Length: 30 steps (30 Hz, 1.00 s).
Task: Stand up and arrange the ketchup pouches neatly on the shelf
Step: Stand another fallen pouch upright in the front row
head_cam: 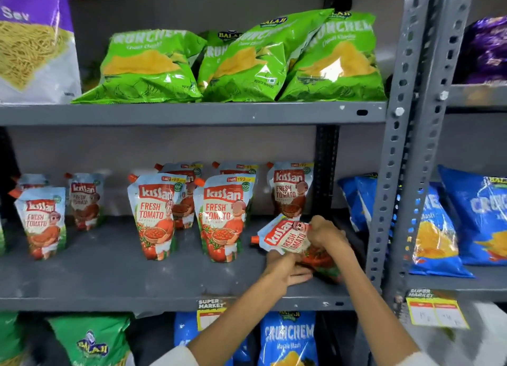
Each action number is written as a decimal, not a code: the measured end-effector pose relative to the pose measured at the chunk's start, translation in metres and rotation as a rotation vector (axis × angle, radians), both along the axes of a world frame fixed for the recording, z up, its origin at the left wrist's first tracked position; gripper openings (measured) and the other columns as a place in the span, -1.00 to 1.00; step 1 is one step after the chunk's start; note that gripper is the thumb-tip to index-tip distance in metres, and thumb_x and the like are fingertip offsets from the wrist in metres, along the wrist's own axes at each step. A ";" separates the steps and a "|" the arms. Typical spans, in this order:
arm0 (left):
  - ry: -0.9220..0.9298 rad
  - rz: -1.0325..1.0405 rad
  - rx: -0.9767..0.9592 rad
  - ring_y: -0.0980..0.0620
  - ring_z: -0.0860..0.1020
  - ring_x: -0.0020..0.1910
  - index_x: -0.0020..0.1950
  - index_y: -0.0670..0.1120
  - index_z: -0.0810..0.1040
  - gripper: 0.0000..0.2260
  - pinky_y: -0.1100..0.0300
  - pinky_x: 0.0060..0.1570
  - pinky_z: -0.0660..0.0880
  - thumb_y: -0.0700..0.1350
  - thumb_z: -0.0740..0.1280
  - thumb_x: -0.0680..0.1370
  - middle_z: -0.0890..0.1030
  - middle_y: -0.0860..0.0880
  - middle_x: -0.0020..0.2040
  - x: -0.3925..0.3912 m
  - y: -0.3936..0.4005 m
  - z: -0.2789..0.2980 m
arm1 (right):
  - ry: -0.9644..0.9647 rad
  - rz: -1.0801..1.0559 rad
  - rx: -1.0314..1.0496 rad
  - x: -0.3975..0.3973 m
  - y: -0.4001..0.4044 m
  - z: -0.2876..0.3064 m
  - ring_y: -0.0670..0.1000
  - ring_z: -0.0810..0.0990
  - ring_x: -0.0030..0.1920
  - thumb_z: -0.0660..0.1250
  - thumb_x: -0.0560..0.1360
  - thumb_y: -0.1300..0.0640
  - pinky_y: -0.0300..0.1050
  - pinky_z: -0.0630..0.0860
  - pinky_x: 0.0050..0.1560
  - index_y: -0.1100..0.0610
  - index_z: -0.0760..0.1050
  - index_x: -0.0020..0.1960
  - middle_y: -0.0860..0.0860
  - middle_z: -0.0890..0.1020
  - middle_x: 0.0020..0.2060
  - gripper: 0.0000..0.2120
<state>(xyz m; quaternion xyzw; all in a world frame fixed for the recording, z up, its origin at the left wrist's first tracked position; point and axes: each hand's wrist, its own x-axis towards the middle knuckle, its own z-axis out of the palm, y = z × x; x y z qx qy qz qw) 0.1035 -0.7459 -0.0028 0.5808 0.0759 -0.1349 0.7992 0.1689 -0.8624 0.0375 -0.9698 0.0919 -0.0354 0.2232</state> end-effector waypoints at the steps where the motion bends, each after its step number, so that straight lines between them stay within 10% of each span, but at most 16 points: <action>1: -0.037 0.016 0.008 -0.19 0.66 -0.15 0.23 -0.19 0.46 -0.74 0.05 -0.26 0.69 -0.36 0.26 0.56 0.66 -0.26 0.07 0.000 0.000 0.002 | -0.051 -0.029 0.032 0.001 -0.002 -0.001 0.27 0.49 0.23 0.15 0.51 0.09 0.19 0.39 0.20 0.08 0.45 0.09 0.15 0.58 0.18 -0.79; 12: -0.625 0.113 0.596 0.15 0.64 -0.03 0.30 0.16 0.31 -0.54 0.03 0.02 0.66 -0.26 0.35 0.55 0.65 0.03 0.13 0.036 0.037 0.029 | -0.787 0.062 0.619 -0.028 0.001 -0.021 0.07 0.56 0.11 0.21 0.53 0.36 0.04 0.55 0.11 0.03 0.34 0.16 0.10 0.57 0.10 -0.69; 16: -0.767 0.096 0.744 0.07 0.62 -0.18 0.43 0.00 0.31 -0.58 -0.04 -0.06 0.63 -0.23 0.31 0.61 0.65 -0.08 0.00 0.049 0.047 0.017 | -0.772 0.085 0.710 -0.029 0.007 -0.044 -0.02 0.64 -0.09 0.21 0.59 0.27 -0.17 0.61 -0.22 0.03 0.30 0.18 0.03 0.59 -0.02 -0.76; 24: -0.649 -0.073 0.567 0.01 0.45 0.32 0.49 0.06 0.24 -0.27 -0.07 0.34 0.46 0.02 0.54 0.42 0.45 0.05 0.32 0.059 0.060 -0.003 | -0.576 0.158 0.940 -0.019 -0.004 -0.053 -0.09 0.57 0.11 0.41 0.47 -0.04 -0.05 0.56 0.14 0.05 0.32 0.30 -0.07 0.55 0.09 -0.52; 30: -0.618 -0.156 0.519 -0.02 0.49 0.34 0.33 0.19 0.31 -0.28 -0.10 0.39 0.43 -0.20 0.59 0.34 0.54 0.10 0.25 0.064 0.050 -0.016 | -0.438 0.254 0.894 -0.018 -0.002 -0.066 -0.08 0.61 0.18 0.45 0.38 -0.20 0.02 0.55 0.23 0.04 0.36 0.37 -0.07 0.61 0.19 -0.34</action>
